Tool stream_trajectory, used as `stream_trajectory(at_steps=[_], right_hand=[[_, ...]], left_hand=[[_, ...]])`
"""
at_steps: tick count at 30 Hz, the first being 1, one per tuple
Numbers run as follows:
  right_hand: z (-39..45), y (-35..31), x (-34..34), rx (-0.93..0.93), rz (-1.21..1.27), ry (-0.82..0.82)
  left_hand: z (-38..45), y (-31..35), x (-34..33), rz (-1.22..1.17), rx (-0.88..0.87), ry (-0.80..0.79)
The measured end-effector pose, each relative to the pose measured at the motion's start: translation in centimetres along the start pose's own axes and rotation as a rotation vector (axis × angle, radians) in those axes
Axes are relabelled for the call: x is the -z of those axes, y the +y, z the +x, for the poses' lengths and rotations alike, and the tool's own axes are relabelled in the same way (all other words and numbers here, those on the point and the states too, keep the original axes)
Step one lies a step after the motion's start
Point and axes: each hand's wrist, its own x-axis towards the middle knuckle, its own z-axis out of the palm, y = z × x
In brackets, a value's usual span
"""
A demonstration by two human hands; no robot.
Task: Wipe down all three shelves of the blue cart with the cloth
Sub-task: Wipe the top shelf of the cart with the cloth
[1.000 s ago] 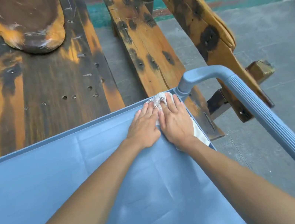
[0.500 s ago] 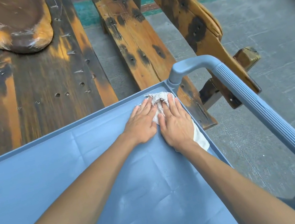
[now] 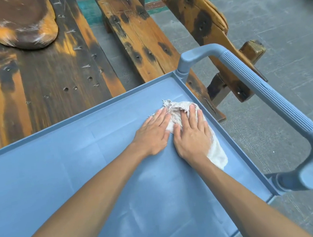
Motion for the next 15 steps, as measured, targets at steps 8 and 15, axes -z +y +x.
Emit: stream_trajectory(at_steps=[8, 15], right_hand=[[-6.0, -7.0, -2.0, -0.016, 0.044, -0.016], [-11.1, -12.1, -3.3, 0.093, 0.048, -0.096]], left_hand=[[-7.6, -3.5, 0.0, -0.009, 0.093, -0.007], [-15.5, -6.9, -0.4, -0.013, 0.205, 0.033]])
